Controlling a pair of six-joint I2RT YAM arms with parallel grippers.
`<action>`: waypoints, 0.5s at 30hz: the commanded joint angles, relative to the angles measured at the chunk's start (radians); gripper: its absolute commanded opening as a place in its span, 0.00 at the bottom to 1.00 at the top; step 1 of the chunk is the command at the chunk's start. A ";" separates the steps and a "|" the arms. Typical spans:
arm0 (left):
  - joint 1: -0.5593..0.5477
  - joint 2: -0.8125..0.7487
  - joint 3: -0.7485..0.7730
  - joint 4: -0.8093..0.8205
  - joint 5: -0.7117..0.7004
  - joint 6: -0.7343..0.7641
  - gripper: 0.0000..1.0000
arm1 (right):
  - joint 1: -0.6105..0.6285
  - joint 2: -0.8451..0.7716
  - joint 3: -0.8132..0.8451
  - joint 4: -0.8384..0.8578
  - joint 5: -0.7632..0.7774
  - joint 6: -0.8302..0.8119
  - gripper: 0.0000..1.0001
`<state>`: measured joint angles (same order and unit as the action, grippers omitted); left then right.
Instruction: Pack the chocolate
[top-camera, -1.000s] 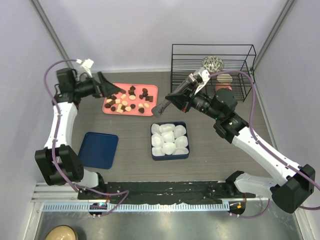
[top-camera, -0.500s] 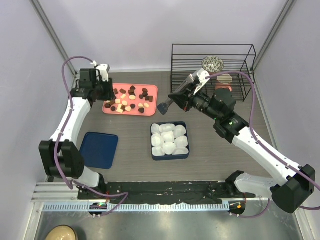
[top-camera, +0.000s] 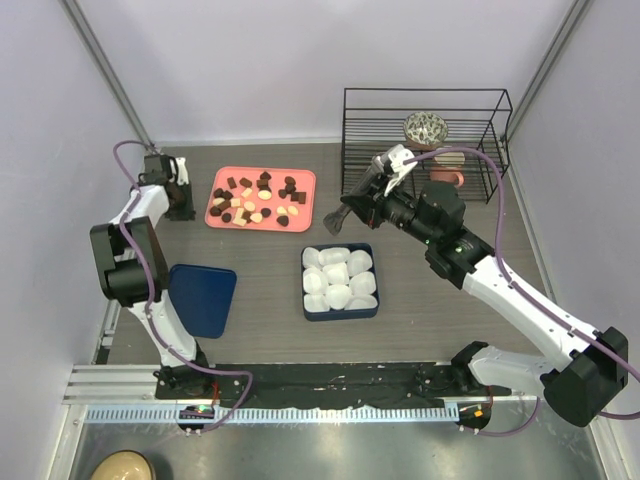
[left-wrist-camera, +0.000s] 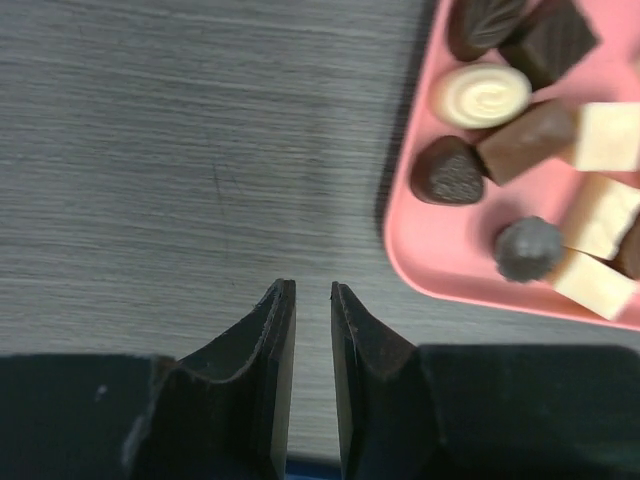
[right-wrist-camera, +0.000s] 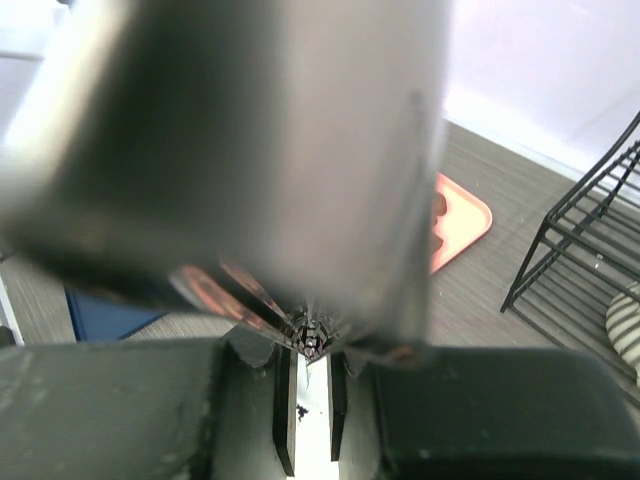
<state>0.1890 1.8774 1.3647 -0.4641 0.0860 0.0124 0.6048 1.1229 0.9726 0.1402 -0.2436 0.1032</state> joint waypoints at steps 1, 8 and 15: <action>-0.010 0.029 0.074 0.025 0.009 0.029 0.25 | 0.000 -0.040 -0.009 0.036 0.018 -0.014 0.01; -0.010 0.072 0.091 0.015 0.092 0.001 0.30 | 0.000 -0.038 -0.018 0.033 0.014 -0.013 0.01; -0.023 0.084 0.077 0.021 0.100 0.007 0.43 | 0.000 -0.023 -0.018 0.042 0.012 -0.007 0.01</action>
<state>0.1764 1.9507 1.4208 -0.4671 0.1661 0.0090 0.6048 1.1164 0.9516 0.1333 -0.2367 0.1032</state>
